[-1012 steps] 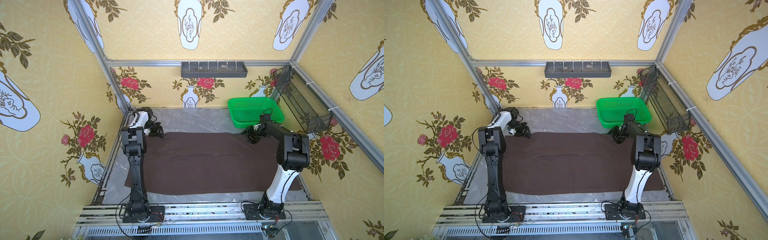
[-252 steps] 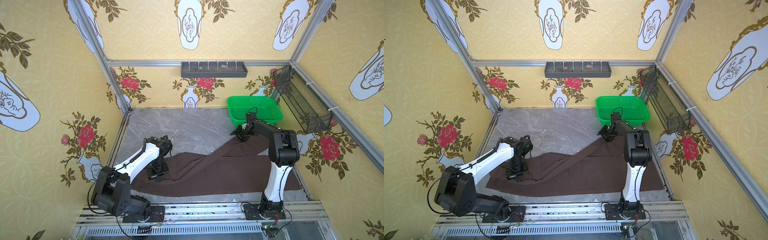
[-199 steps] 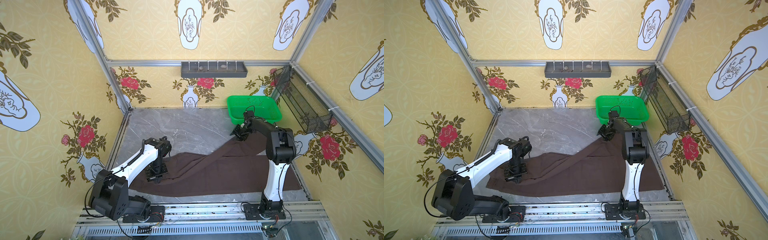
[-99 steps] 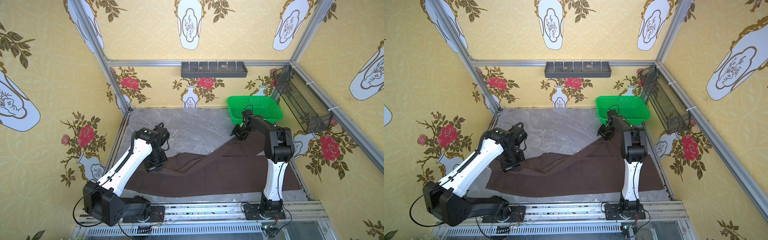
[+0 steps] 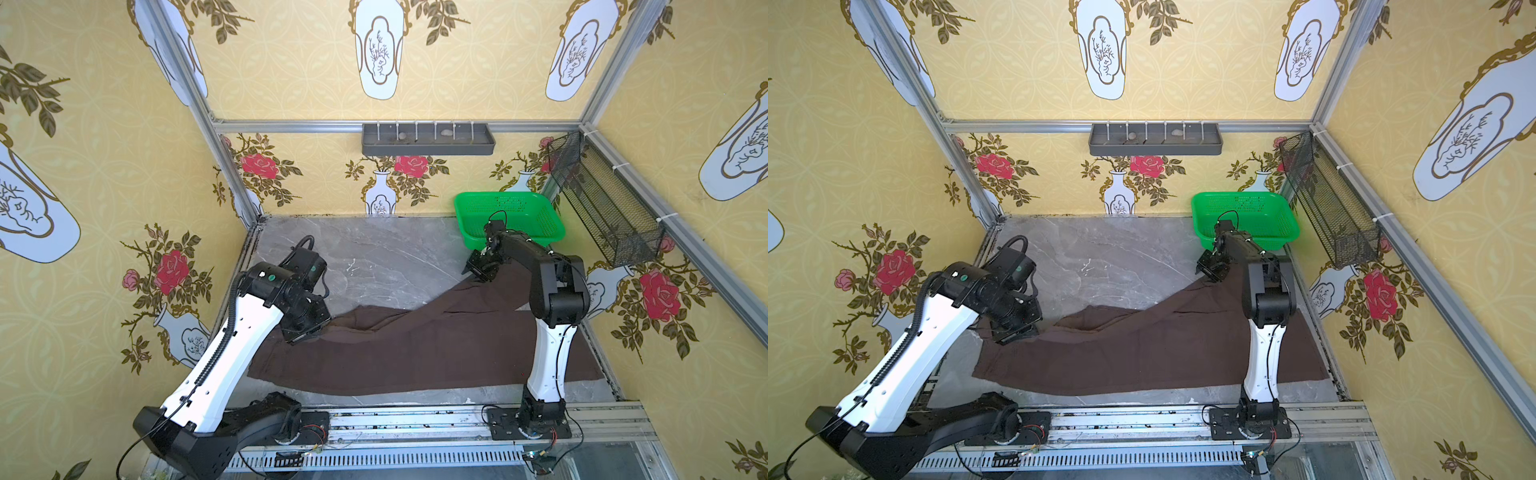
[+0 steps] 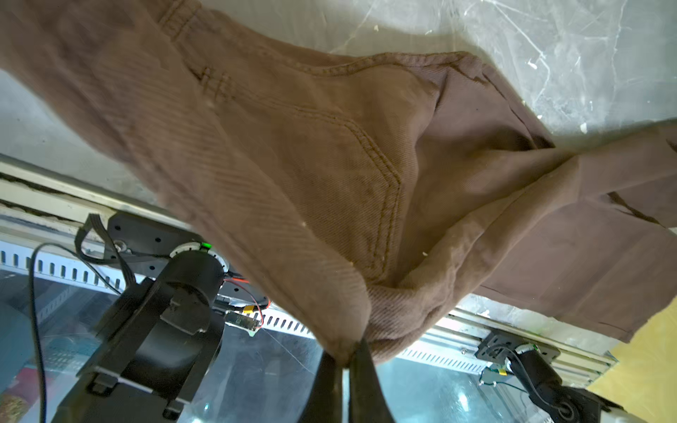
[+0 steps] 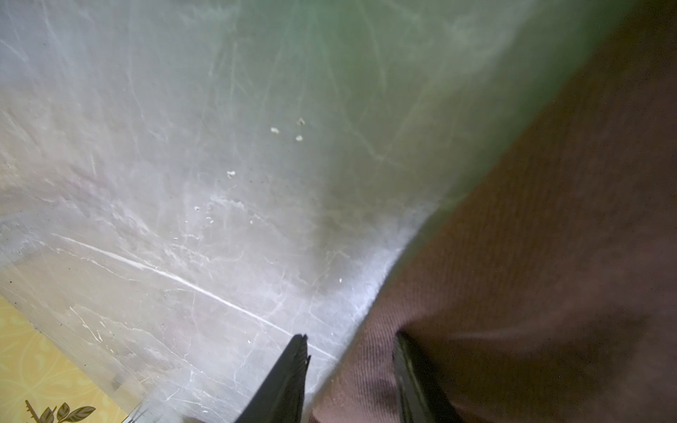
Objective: Roll up the long pants
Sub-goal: Fold the long pant at the center of the board.
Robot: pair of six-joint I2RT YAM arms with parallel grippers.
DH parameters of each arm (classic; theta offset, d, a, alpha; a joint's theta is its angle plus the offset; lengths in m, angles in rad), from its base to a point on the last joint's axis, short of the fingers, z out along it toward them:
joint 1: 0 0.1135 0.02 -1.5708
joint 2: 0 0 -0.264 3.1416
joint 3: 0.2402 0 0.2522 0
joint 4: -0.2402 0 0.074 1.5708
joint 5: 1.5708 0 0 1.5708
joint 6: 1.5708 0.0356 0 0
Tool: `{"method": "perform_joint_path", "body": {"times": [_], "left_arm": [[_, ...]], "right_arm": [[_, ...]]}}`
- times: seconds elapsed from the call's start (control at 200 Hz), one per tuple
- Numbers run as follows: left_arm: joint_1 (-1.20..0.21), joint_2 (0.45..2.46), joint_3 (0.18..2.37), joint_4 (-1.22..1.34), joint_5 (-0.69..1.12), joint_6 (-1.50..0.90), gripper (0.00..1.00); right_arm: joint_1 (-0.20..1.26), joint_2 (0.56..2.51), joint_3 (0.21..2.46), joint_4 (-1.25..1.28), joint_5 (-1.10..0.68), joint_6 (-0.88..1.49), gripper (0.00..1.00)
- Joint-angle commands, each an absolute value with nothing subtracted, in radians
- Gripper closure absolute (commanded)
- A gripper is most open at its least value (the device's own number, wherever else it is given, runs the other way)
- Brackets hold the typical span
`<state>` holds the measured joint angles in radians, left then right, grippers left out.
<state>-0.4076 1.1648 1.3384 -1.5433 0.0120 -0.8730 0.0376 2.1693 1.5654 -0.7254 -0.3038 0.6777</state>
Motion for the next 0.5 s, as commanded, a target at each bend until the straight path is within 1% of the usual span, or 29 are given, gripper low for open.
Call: {"method": "perform_joint_path", "body": {"times": [0.0,0.075,0.22,0.345,0.495], "left_arm": [[-0.406,1.119,1.322,-1.737,0.016,-0.915,1.00],[-0.407,1.096,1.324,-1.761,-0.008,-0.927,1.00],[-0.406,1.069,1.322,-1.775,-0.018,-0.952,1.00],[-0.407,1.048,1.310,-1.782,-0.027,-0.964,1.00],[-0.406,1.031,1.306,-1.782,-0.031,-0.977,1.00]], "right_arm": [[0.031,2.208,1.545,-0.940,-0.118,0.672,0.64],[0.031,2.217,1.550,-0.953,-0.113,0.676,0.70],[0.031,2.230,1.563,-0.995,-0.078,0.684,0.74],[0.033,2.230,1.577,-1.030,-0.028,0.679,0.75],[0.032,2.233,1.597,-1.073,0.026,0.664,0.86]]}}
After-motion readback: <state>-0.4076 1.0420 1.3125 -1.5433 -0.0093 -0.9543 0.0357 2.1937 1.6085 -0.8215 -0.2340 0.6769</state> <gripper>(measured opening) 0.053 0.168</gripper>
